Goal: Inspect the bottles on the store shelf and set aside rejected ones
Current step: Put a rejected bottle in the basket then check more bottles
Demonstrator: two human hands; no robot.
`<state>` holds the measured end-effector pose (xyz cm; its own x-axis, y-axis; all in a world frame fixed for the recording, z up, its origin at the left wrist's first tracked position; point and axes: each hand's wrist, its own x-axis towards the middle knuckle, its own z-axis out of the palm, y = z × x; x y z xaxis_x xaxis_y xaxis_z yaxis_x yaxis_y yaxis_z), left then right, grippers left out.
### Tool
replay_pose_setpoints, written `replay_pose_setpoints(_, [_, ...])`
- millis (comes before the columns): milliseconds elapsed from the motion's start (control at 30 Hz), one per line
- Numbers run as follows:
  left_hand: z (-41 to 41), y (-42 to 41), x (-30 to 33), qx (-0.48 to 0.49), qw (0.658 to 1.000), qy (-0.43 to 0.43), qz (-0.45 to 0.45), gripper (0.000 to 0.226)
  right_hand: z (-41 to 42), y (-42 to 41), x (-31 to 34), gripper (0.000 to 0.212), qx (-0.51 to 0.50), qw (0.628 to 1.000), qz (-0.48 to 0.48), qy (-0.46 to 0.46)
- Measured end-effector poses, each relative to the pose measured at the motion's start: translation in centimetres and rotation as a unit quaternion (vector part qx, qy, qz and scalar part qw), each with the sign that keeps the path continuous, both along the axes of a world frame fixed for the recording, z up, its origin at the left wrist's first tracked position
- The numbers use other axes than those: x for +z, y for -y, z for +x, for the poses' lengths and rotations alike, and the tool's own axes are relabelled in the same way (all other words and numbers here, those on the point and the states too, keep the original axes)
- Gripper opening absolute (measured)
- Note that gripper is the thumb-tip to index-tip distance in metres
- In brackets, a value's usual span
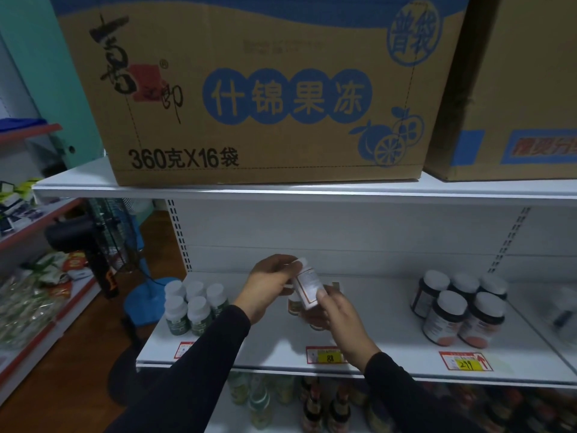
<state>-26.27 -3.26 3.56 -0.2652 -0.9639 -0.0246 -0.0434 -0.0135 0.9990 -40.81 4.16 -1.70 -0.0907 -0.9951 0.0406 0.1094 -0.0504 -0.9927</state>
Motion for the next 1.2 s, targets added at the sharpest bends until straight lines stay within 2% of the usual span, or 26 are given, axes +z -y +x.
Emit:
replay_pose_setpoints(133, [-0.1,0.1,0.2,-0.008,1.0,-0.011,0.013,0.017,0.1,0.2,-0.1,0.029,-0.002,1.0,0.017,0.002])
replay_pose_setpoints(200, [-0.1,0.2,0.3,0.008,1.0,-0.012,0.015,0.016,0.1,0.4,-0.2,0.03,-0.019,1.0,0.003,-0.024])
replay_pose_setpoints(333, [-0.1,0.3,0.0,0.045,0.999,-0.006,0.021,0.018,-0.3,0.4,-0.1,0.046,-0.021,0.996,-0.029,-0.088])
replay_pose_setpoints(533, [-0.2,0.3,0.4,0.022,1.0,0.013,0.013,0.024,0.0,0.3,0.2,0.025,-0.024,0.997,-0.022,-0.073])
replay_pose_setpoints(733, [-0.1,0.4,0.1,0.008,0.999,0.009,0.03,0.025,0.3,0.0,1.0,0.022,-0.025,0.997,-0.036,-0.065])
replay_pose_setpoints(867, [-0.2,0.3,-0.1,0.03,0.995,-0.001,0.099,0.028,0.4,-0.1,1.1,0.044,-0.006,0.996,-0.066,-0.062])
replay_pose_setpoints(1000, [-0.3,0.2,-0.5,0.061,0.978,-0.026,0.199,0.034,0.6,-0.1,1.2,0.048,0.012,0.995,-0.073,-0.072])
replay_pose_setpoints(1200, [0.0,-0.1,-0.6,0.057,0.969,-0.08,0.227,0.029,0.5,-0.1,0.4,0.057,0.012,0.995,-0.055,-0.084])
